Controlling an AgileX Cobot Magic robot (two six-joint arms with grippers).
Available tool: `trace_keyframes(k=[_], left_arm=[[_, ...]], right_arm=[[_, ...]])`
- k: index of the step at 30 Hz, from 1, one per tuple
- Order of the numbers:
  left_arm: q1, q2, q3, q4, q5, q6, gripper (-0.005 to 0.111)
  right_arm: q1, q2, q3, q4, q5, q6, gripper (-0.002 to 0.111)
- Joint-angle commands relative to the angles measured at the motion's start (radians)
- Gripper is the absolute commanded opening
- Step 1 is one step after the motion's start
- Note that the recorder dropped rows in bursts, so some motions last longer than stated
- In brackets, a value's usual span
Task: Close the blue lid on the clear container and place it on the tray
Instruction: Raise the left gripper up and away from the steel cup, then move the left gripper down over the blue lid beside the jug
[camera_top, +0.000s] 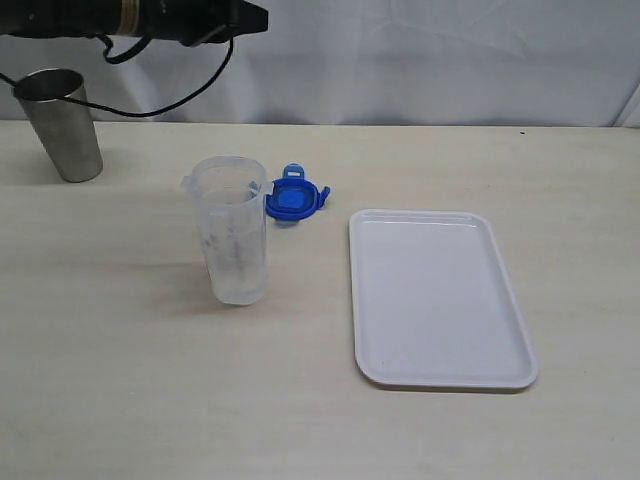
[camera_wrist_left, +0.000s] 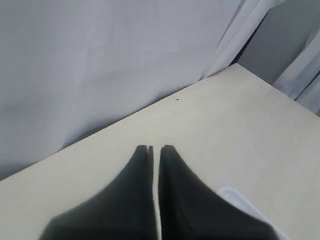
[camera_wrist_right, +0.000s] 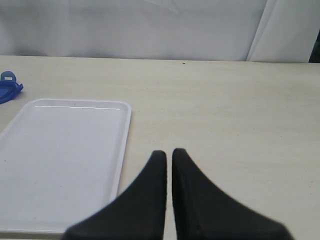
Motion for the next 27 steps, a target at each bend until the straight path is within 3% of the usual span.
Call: trace_keyframes(k=[1, 5, 11, 14, 16, 19, 22, 25, 27], left_arm=[[-0.053, -0.012, -0.045, 0.003, 0.055, 0.017, 0.000], [-0.112, -0.038, -0.049, 0.003, 0.243, 0.112, 0.000], [-0.228, -0.048, -0.045, 0.003, 0.762, 0.292, 0.000], [-0.305, -0.046, -0.041, 0.003, 1.065, 0.485, 0.000], [-0.332, -0.046, -0.055, -0.094, 1.189, 0.674, 0.000], [-0.335, -0.046, -0.118, -0.420, 1.269, 1.032, 0.000], [-0.296, -0.046, -0.199, -0.907, 1.340, 1.412, 0.000], [-0.228, -0.046, -0.279, -1.499, 1.447, 1.858, 0.000], [-0.175, -0.046, -0.300, -1.736, 1.525, 1.998, 0.000]], right_arm=[[0.001, -0.006, 0.003, 0.001, 0.000, 0.000, 0.004], [0.001, -0.006, 0.003, 0.001, 0.000, 0.000, 0.004], [0.001, -0.006, 0.003, 0.001, 0.000, 0.000, 0.004], [0.001, -0.006, 0.003, 0.001, 0.000, 0.000, 0.004], [0.001, -0.006, 0.003, 0.001, 0.000, 0.000, 0.004], [0.001, -0.006, 0.003, 0.001, 0.000, 0.000, 0.004], [0.001, -0.006, 0.003, 0.001, 0.000, 0.000, 0.004], [0.001, -0.006, 0.003, 0.001, 0.000, 0.000, 0.004], [0.001, -0.006, 0.003, 0.001, 0.000, 0.000, 0.004]])
